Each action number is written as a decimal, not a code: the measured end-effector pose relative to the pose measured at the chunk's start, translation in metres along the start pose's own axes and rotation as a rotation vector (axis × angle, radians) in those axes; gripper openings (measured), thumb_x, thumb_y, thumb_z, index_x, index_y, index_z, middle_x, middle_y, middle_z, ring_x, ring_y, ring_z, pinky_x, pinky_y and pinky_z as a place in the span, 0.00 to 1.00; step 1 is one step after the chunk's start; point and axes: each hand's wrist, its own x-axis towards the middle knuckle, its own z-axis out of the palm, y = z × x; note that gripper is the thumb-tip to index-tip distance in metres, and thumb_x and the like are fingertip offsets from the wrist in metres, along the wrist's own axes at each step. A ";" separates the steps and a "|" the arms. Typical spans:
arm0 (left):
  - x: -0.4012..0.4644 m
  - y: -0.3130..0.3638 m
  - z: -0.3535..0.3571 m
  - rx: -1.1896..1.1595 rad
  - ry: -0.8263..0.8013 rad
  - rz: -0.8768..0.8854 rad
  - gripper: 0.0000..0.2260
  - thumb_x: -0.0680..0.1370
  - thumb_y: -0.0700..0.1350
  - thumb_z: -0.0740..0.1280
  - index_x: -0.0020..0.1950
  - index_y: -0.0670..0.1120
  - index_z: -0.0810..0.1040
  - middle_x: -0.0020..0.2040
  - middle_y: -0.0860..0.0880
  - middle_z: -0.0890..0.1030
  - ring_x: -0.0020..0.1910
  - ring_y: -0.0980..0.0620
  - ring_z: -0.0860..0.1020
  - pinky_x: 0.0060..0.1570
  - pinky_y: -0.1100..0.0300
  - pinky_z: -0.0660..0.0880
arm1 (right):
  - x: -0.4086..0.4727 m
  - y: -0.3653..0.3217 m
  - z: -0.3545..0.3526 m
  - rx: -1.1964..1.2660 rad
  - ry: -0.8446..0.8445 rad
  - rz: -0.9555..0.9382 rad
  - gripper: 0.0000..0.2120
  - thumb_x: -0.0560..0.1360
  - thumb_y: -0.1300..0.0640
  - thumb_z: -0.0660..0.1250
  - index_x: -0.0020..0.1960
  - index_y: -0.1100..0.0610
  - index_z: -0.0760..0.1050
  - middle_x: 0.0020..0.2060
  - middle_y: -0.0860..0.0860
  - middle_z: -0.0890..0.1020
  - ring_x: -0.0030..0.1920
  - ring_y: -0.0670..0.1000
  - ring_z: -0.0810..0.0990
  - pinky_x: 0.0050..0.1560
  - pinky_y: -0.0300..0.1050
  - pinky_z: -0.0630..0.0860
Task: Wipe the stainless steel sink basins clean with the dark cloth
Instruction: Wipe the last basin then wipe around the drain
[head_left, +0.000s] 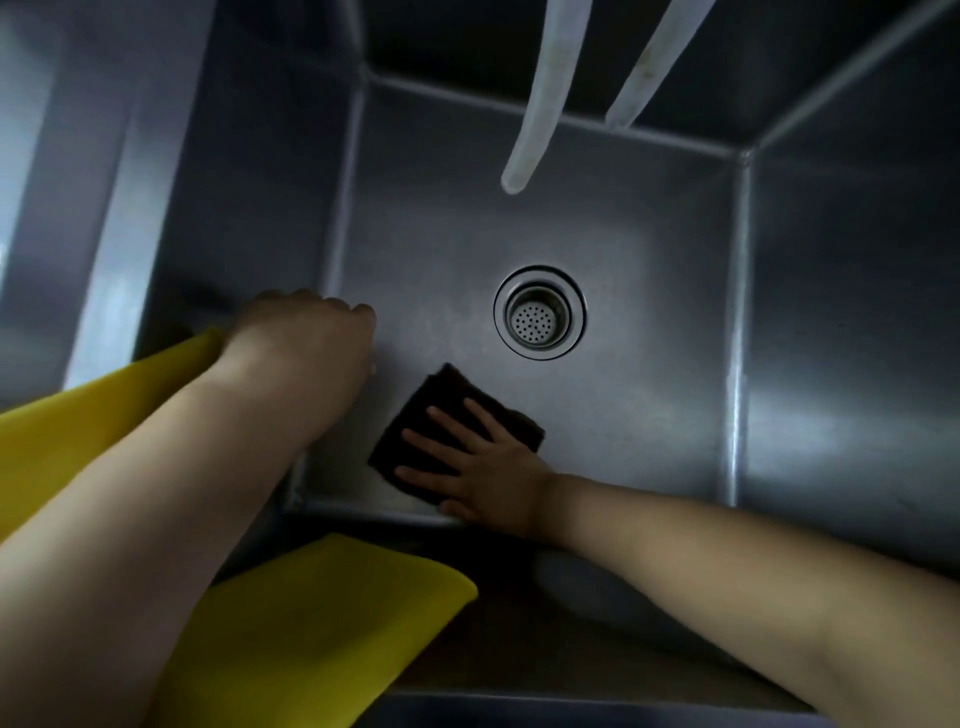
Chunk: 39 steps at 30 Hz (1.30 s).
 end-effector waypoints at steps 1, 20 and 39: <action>0.000 0.000 0.000 -0.003 -0.010 -0.004 0.12 0.79 0.54 0.57 0.57 0.49 0.69 0.55 0.48 0.77 0.53 0.46 0.76 0.42 0.57 0.61 | 0.011 -0.003 -0.001 0.004 -0.007 -0.009 0.26 0.78 0.41 0.57 0.74 0.43 0.58 0.75 0.50 0.60 0.75 0.61 0.54 0.70 0.66 0.46; -0.010 0.012 -0.040 0.135 0.071 0.136 0.20 0.77 0.45 0.63 0.68 0.48 0.66 0.55 0.49 0.79 0.52 0.47 0.78 0.49 0.56 0.72 | -0.080 0.082 -0.067 0.471 -0.006 0.606 0.22 0.77 0.64 0.58 0.69 0.50 0.69 0.68 0.52 0.71 0.63 0.56 0.68 0.60 0.40 0.63; -0.137 0.113 -0.189 -0.510 0.298 0.268 0.27 0.74 0.47 0.64 0.72 0.52 0.62 0.62 0.51 0.76 0.60 0.49 0.74 0.55 0.58 0.69 | -0.185 -0.066 -0.271 0.807 0.667 0.847 0.12 0.72 0.68 0.60 0.51 0.59 0.78 0.49 0.45 0.72 0.47 0.45 0.75 0.49 0.32 0.69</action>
